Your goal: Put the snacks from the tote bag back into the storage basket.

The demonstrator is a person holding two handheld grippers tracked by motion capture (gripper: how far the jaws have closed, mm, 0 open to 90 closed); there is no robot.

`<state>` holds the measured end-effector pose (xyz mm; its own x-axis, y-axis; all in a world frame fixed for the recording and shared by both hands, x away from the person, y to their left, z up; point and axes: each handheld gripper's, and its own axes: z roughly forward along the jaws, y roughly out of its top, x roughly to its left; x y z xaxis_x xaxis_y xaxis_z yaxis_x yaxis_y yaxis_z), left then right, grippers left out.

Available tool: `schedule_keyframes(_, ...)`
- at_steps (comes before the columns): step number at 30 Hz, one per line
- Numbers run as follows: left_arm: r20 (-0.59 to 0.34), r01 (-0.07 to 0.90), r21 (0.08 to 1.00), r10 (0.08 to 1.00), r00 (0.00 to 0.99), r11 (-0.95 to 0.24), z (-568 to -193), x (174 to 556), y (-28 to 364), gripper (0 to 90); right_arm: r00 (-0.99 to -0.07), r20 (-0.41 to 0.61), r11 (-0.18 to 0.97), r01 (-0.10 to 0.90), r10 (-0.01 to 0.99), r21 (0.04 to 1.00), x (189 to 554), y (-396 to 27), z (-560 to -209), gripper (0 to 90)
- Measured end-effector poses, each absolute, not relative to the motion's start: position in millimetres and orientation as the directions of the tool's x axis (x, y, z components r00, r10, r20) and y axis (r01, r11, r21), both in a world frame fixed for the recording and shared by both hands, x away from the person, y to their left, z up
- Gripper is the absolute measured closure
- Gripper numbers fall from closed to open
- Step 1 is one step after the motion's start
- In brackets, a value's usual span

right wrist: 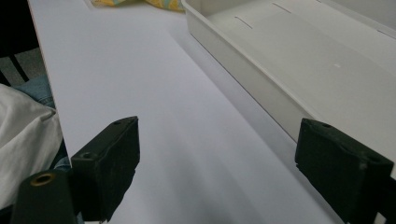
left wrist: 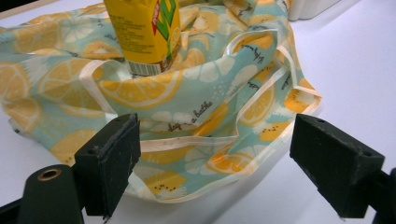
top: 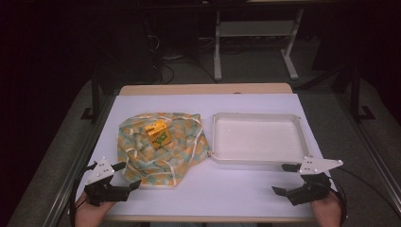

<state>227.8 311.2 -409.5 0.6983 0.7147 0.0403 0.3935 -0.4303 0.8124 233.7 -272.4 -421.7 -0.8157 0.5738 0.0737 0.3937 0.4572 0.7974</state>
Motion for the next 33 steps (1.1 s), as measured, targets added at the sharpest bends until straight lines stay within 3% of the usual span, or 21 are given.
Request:
schedule_keyframes(7,0.018,0.411,0.804,0.709,0.705,-0.43,-411,229,307,14.8,-0.817,0.061,0.468,0.388,0.573,0.794,233,-272,-422,13.5)
schedule_keyframes(20,0.059,0.388,0.769,0.661,0.748,-0.508,-401,233,299,15.9,-0.806,0.05,0.455,0.383,0.59,0.804,228,-273,-421,13.5)
schedule_keyframes(33,0.064,0.383,0.742,0.625,0.778,-0.551,-371,263,298,15.6,-0.801,0.041,0.454,0.379,0.597,0.806,227,-272,-421,13.5)
